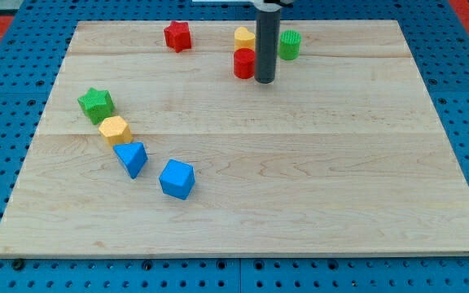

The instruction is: Place the green star to the bottom of the red circle

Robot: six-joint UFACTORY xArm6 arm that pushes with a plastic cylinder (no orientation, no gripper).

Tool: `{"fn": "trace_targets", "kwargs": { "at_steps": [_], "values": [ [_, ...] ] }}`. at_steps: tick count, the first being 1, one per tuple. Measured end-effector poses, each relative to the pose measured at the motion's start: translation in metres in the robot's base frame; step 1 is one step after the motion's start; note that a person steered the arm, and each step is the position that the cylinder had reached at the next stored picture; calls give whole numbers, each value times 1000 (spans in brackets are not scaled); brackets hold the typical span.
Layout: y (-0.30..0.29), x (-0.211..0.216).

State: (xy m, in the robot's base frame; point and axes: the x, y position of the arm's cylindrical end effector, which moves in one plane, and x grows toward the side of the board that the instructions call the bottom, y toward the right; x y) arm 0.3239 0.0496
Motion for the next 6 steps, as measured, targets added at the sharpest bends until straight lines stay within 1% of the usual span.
{"fn": "trace_targets", "kwargs": {
  "at_steps": [1,4,5,6],
  "values": [
    [24,-28],
    [39,-51],
    [42,-8],
    [-1,63]
  ]
}}
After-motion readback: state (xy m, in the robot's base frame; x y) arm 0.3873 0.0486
